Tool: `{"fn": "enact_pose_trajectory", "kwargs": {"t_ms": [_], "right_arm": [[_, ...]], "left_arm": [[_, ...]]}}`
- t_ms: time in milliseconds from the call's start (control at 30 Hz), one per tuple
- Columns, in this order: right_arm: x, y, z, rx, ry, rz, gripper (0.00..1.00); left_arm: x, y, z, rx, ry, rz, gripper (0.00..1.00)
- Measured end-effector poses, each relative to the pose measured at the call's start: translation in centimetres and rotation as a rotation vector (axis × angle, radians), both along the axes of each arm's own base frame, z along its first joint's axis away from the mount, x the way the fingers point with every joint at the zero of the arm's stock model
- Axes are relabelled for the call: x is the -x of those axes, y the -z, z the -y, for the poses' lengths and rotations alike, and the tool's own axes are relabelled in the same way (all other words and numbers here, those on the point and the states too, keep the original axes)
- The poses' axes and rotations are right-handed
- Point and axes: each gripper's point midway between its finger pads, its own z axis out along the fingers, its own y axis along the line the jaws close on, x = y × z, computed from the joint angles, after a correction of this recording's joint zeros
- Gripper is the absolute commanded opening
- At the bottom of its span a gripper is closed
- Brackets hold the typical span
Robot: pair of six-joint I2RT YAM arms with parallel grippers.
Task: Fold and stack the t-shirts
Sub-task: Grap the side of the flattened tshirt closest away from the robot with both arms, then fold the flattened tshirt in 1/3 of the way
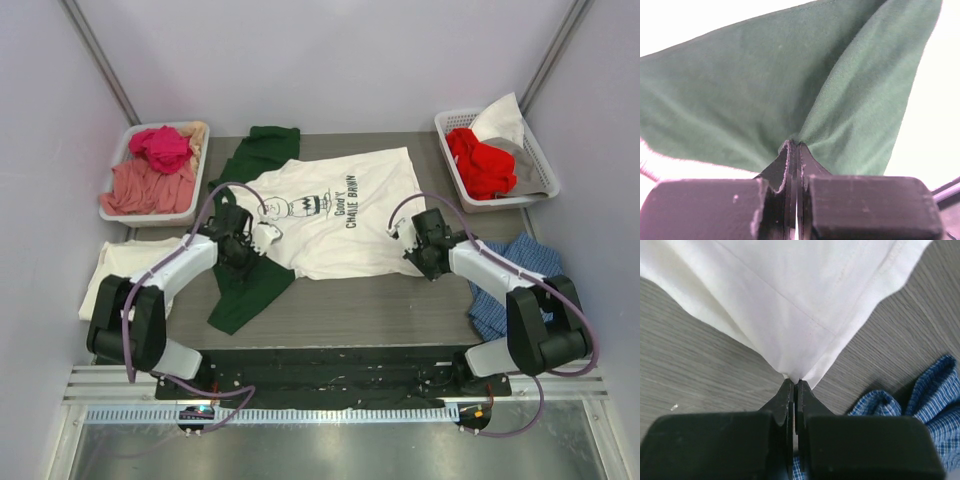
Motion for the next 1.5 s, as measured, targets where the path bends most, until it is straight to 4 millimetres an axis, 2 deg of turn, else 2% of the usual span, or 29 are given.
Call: {"fn": "enact_pose_trajectory", "kwargs": {"t_ms": [133, 267, 400, 767, 1033, 1200, 1500], "right_arm": [[0.5, -1.9, 0.6, 0.011, 0.01, 0.036, 0.01], [1.1, -4.9, 1.0, 0.004, 0.018, 0.1, 0.01], [1.7, -7.0, 1.3, -0.003, 0.021, 0.135, 0.01], [4.4, -7.8, 2.6, 0.029, 0.033, 0.099, 0.01], [5.5, -8.2, 3.3, 0.057, 0.028, 0.081, 0.01], [4.7, -8.8, 3.3, 0.075, 0.025, 0.083, 0.01], [0.1, -9.4, 2.5, 0.109, 0.022, 0.1, 0.01]], "left_arm": [[0.0, -2.6, 0.1, 0.024, -0.015, 0.055, 0.0], [-0.2, -5.9, 0.2, 0.053, -0.021, 0.133, 0.0], [0.4, -8.3, 0.0, 0.073, -0.025, 0.187, 0.0], [4.0, -11.0, -1.1, 0.091, -0.039, 0.217, 0.0], [4.9, -11.0, -1.6, 0.073, -0.035, 0.201, 0.0], [3.2, -10.7, -2.1, 0.017, -0.028, 0.215, 0.0], [-5.3, -11.7, -1.3, -0.056, -0.024, 0.341, 0.0]]}}
